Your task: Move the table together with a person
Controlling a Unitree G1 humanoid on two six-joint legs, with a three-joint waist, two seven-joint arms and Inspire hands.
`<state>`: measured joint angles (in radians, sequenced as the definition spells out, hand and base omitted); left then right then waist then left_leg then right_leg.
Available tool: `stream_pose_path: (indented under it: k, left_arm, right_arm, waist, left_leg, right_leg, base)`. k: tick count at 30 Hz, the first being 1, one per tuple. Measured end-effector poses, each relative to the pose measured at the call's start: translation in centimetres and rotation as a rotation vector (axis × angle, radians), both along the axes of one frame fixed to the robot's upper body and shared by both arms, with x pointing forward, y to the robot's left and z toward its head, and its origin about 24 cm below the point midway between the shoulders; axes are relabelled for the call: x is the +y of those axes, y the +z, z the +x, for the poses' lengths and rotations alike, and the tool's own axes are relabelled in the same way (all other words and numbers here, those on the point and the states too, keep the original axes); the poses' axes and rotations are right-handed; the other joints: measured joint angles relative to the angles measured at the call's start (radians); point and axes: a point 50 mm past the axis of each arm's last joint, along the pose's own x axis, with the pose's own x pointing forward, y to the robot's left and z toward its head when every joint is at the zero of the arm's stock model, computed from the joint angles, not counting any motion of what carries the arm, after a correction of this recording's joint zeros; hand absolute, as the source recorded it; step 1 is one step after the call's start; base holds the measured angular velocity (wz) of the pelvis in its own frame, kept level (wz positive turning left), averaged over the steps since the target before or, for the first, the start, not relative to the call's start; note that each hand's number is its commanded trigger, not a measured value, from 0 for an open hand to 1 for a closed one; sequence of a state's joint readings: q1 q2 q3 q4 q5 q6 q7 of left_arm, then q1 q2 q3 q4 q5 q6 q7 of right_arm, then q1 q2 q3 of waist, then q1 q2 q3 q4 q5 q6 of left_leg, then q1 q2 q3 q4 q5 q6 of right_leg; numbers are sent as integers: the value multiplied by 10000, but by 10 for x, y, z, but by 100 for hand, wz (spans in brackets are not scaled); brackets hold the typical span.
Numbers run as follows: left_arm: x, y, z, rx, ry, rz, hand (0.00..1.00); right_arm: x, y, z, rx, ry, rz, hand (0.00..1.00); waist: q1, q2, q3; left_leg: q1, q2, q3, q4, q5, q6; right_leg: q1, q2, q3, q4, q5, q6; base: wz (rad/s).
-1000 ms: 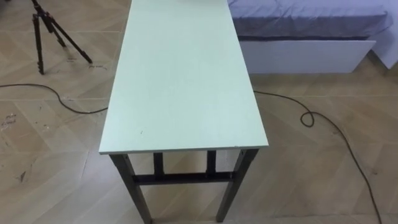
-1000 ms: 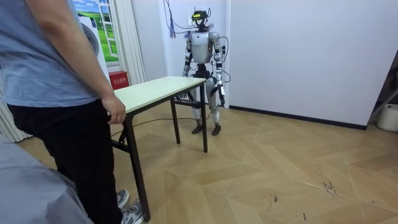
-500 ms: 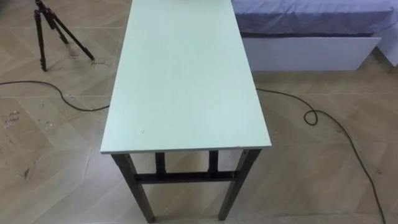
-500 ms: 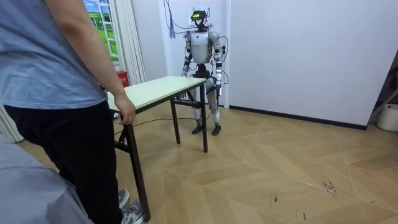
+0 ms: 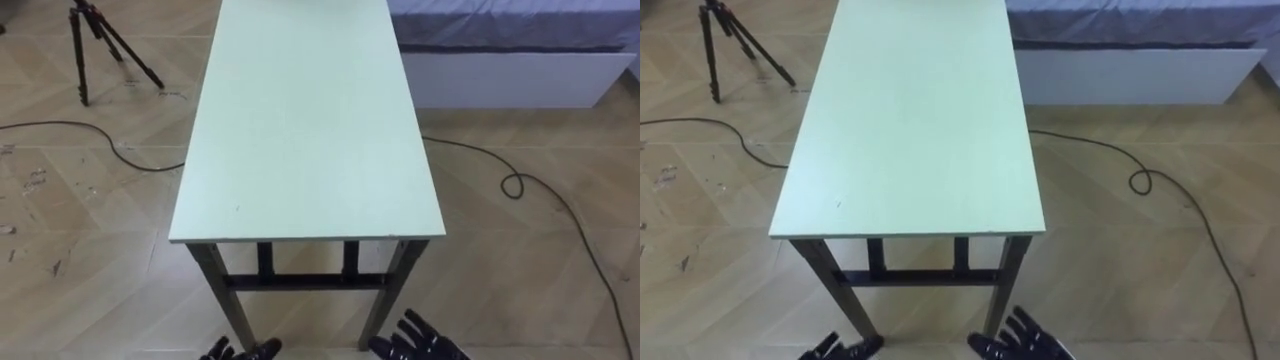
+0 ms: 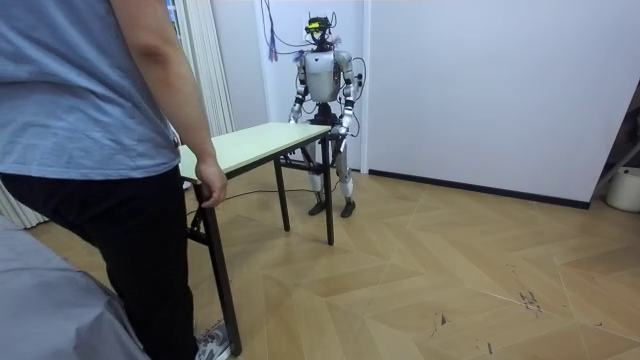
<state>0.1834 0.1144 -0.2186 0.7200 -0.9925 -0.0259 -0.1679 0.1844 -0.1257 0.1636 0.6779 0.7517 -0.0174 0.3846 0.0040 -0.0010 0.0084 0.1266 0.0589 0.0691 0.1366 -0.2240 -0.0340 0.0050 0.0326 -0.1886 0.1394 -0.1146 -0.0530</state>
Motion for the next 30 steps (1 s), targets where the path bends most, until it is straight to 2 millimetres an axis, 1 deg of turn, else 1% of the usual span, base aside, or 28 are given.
stream_pose_path:
  k: [1,3,6,10,11,12,15,17,19,20,22,24,28,30]
  left_arm:
    - [-2,3,3,-209,59,-193,0]
    - [-11,13,14,-839,49,-801,0]
    - [-20,18,18,-1124,-159,-1254,0]
    - [-27,22,19,-1255,-508,-1507,0]
    - [-29,27,22,-1454,-587,-1619,0]
    - [-32,31,25,-1687,-511,-1875,0]
    - [-38,43,35,-2249,-399,-2398,0]
    - [-41,46,40,-2407,-494,-2478,0]
    - [-42,47,43,-2499,-523,-2499,0]
    - [-42,48,45,-2550,-524,-2509,0]
    - [-42,50,48,-2647,-501,-2535,0]
    - [-44,56,55,-2961,-510,-2660,0]
    - [-44,67,63,-3453,-266,-3049,0]
    - [-39,72,70,-3579,277,-3399,0]
  right_arm:
    - [3,3,2,-155,24,189,0]
    - [16,12,11,-611,10,984,0]
    - [27,20,16,-966,60,1771,0]
    - [29,25,22,-1138,-211,2275,0]
    - [30,28,24,-1288,-282,2424,0]
    - [31,31,26,-1402,-342,2584,0]
    - [35,36,31,-1647,-335,2898,0]
    - [38,38,32,-1661,-371,3144,0]
    - [39,40,34,-1743,-358,3224,0]
    - [40,42,35,-1806,-489,3380,0]
    - [41,46,39,-1990,-564,3520,0]
    - [42,51,46,-2176,-723,3764,0]
    - [42,55,51,-2238,-812,3698,0]
    - [41,56,54,-2169,-807,3625,0]
  waist:
    - [-1,-16,11]
    - [-10,-38,58]
    - [-54,-25,55]
    - [-152,-3,64]
    - [-205,16,81]
    - [-258,38,82]
    - [-281,89,54]
    - [-297,94,51]
    - [-311,106,59]
    - [-282,130,84]
    - [-286,154,100]
    - [-319,164,120]
    - [-296,177,118]
    - [-306,181,115]
  left_leg:
    - [5,0,2,0,0,0]
    - [37,3,2,-10,0,0]
    - [95,-11,1,-1,0,0]
    - [62,-13,-9,2,0,0]
    - [42,-13,-12,3,0,0]
    - [51,-12,-18,3,0,0]
    - [78,-7,-18,3,1,0]
    - [103,-3,-16,3,0,0]
    - [129,4,-10,0,0,0]
    - [175,11,-6,-9,0,0]
    - [183,5,1,-8,0,0]
    - [161,-8,5,-8,0,0]
    - [104,-24,4,10,0,0]
    - [93,-23,-10,41,1,0]
  right_leg:
    - [2,1,3,5,0,0]
    - [75,5,13,20,0,0]
    - [155,5,71,6,-21,20]
    - [133,1,51,0,-22,22]
    - [118,2,40,-6,-23,22]
    - [133,2,26,-8,-24,21]
    - [153,12,45,-6,-24,20]
    - [160,16,65,11,-24,19]
    - [165,19,64,43,-24,19]
    - [169,20,68,99,-24,20]
    - [164,16,87,112,-24,20]
    - [144,-1,90,109,-25,20]
    - [103,-24,85,115,-34,21]
    - [98,-26,79,133,-33,19]
  base:
    - [0]
    - [0]
    - [1]
    - [2]
    - [0]
    - [0]
    - [-2]
    - [-4]
    - [-3]
    - [-5]
    - [-3]
    - [0]
    - [3]
    - [0]
